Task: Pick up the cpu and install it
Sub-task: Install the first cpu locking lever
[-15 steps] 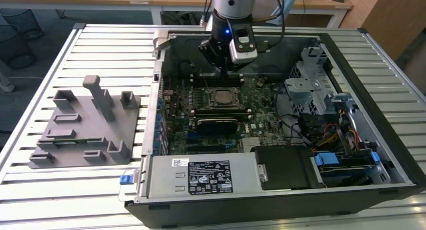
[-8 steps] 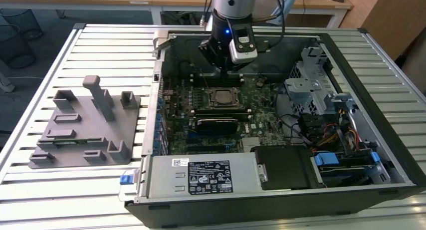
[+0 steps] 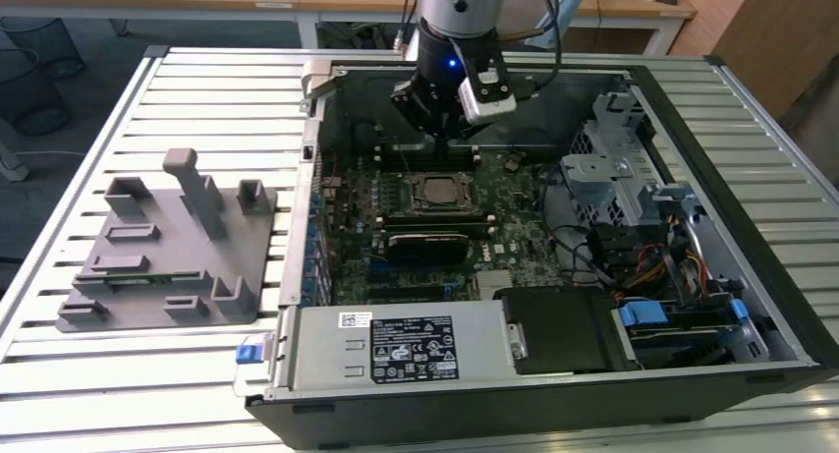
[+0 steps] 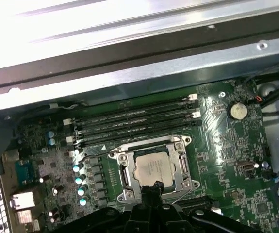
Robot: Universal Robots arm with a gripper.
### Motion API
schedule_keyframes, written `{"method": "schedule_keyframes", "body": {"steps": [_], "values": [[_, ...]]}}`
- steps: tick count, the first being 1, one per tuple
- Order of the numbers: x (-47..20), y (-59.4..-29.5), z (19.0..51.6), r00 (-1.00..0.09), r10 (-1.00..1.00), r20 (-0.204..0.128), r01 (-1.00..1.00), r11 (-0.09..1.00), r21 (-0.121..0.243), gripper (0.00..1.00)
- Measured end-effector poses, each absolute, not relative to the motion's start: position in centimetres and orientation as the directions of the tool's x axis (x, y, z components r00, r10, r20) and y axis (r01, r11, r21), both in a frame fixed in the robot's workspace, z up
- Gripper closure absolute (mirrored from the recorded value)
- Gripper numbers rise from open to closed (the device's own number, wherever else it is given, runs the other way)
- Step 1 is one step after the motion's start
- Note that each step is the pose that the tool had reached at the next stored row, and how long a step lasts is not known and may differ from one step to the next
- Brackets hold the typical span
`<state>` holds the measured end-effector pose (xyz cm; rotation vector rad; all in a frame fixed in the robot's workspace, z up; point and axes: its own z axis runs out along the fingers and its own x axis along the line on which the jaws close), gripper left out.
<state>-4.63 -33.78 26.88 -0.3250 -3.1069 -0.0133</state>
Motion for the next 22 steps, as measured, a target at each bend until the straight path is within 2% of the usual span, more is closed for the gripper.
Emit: {"method": "schedule_keyframes", "body": {"steps": [22], "values": [[-7.3,-33.8,26.3,-1.000,-0.007,0.014,-0.007,1.000,0.007,0.89]]}}
